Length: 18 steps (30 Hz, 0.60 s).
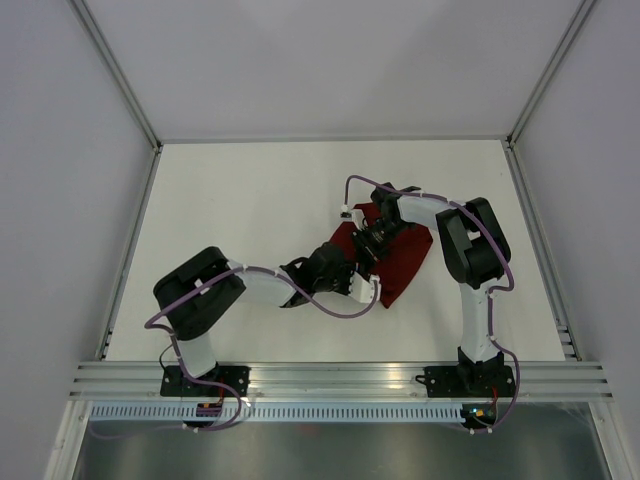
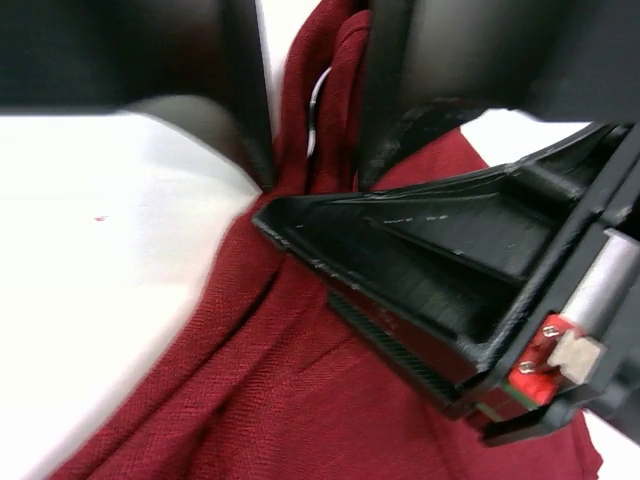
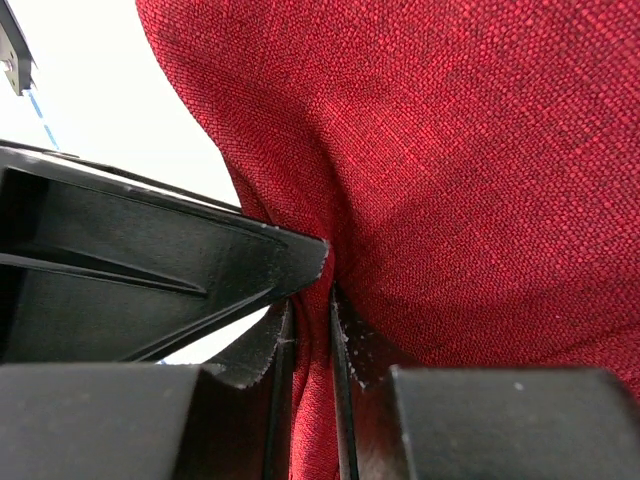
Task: Fold the napkin, place the utensils inside, and roll it up
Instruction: Roll the napkin with the utensil
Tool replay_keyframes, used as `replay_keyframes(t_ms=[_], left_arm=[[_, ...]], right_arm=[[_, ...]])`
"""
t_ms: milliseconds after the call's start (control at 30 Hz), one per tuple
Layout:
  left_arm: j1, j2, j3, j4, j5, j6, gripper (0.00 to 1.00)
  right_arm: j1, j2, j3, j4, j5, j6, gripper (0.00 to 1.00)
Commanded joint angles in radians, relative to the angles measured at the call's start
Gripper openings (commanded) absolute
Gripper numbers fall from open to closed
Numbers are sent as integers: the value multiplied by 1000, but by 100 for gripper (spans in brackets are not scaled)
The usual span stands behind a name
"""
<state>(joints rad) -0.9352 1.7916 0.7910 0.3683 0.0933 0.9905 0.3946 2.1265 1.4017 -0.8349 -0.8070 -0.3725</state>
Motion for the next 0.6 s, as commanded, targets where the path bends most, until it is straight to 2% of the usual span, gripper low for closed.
replay_keyframes(t_ms=[0,233,300,367,400,433,533,567], left_arm=[[3,26,40,-89,54,27,38],[-14,40,71,-172,66,-9,11],[-30,43,73,-195,59,-21,5],[-36,42,77,-203,54,-55,3],[-43,42,89,-225,54,-65,2],[-48,49,99,-236,46,-79,2],[-59,57,143,-304,45,-148,2],[-63,58,152,-315,37,-182,2]], right_arm=[[-2,62,-18,8,167,-59,0],[-3,46,-13,5,175,-65,1],[-3,29,-15,14,181,-66,8],[-3,0,-15,19,192,-65,22],[-3,-11,-15,22,196,-63,26],[-3,-35,-15,23,204,-62,37],[-14,-72,-7,20,216,-54,51],[-25,-95,-3,14,227,-52,53]])
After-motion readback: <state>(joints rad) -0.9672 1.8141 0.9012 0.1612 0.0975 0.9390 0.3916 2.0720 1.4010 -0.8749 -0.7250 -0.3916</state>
